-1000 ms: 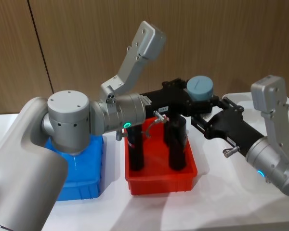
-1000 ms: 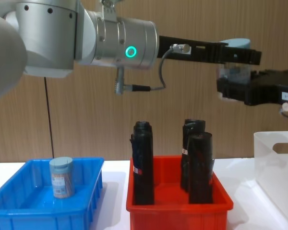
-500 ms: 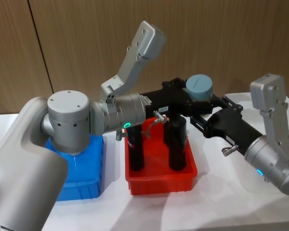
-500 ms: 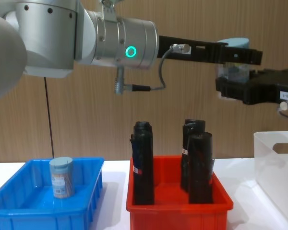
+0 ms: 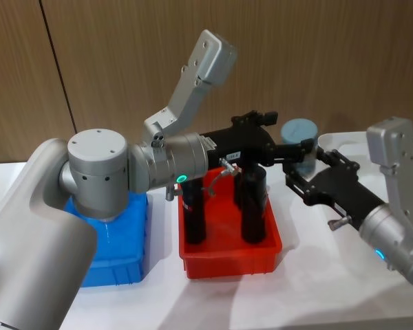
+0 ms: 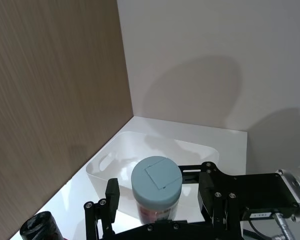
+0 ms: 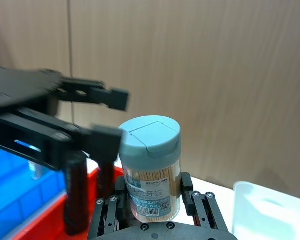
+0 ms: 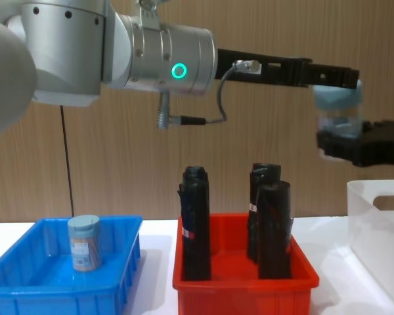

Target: Pick the cotton swabs from the blue box and place them into the white box.

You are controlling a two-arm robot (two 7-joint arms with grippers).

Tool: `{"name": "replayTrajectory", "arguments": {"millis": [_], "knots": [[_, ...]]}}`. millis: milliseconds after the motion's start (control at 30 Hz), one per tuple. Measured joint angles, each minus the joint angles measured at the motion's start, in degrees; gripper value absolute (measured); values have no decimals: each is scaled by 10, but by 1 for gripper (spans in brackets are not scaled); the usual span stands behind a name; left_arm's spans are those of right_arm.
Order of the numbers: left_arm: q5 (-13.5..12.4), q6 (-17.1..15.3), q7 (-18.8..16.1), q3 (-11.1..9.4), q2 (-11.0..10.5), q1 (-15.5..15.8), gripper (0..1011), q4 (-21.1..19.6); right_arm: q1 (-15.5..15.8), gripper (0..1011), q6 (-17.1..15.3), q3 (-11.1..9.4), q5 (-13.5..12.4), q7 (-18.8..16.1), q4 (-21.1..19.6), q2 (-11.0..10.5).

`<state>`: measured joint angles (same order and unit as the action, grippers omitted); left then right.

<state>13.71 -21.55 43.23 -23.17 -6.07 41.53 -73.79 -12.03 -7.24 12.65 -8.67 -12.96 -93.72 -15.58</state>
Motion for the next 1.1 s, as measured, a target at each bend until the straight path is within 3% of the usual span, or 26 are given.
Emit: {"name": "replayTrajectory", "arguments": {"millis": [567,1100], "knots": [[0,0,0,0,0,0,1004,0,3,639,-7,-39,-19,60,51,-29],[0,0,0,0,0,0,1004,0,-53,668,-58,-65,-5,74,155,-45]]}}
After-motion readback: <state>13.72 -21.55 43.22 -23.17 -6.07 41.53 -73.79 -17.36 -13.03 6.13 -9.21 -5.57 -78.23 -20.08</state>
